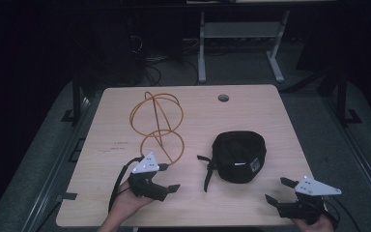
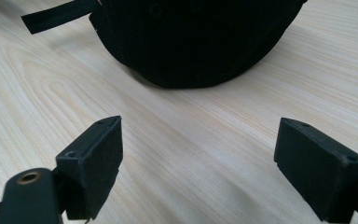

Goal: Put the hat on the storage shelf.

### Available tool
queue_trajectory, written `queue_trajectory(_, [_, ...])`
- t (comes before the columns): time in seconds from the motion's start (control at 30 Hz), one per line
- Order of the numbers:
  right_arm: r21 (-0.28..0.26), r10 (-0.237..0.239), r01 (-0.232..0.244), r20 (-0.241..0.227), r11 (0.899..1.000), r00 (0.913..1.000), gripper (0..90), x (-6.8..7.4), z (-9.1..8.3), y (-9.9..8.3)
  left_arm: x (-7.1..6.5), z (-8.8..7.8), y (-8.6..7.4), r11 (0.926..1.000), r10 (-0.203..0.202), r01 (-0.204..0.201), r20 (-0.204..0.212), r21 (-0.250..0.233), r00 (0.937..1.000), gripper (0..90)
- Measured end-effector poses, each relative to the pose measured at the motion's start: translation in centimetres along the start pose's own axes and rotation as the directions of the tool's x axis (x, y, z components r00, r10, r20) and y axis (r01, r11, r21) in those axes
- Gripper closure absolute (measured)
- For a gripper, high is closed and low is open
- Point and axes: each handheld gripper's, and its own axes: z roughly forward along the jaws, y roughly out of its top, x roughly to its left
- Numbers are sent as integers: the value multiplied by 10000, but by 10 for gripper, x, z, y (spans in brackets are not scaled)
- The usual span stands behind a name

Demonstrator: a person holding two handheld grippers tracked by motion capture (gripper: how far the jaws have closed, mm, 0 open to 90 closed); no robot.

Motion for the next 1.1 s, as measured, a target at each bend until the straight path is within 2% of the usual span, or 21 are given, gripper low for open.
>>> queue_trajectory(0.1, [-63,57,-57,6,10000,10000,150,0,-1,0,-3,2,7,10000,19,-18,173,-57,9998,181])
queue_trajectory(0.4, [-51,-13,13,-5,10000,10000,148,1,0,1,-14,10,32,9992,398,-395,540,-65,9977,180])
queue_trajectory(0.67, [-62,-9,8,-79,10000,10000,148,1,0,1,-26,30,57,9961,843,-864,994,169,9915,183])
queue_trajectory(0.77, [-75,-106,105,-103,9999,9999,148,1,0,0,-30,37,65,9953,955,-969,1147,63,9888,194])
queue_trajectory(0.93, [-80,30,-31,-133,10000,9999,148,1,-1,0,-35,51,78,9927,1156,-1194,1397,185,9834,198])
queue_trajectory(1.1, [-81,-89,88,-152,9999,9998,148,1,-1,0,-37,65,90,9902,1313,-1371,1597,259,9784,209])
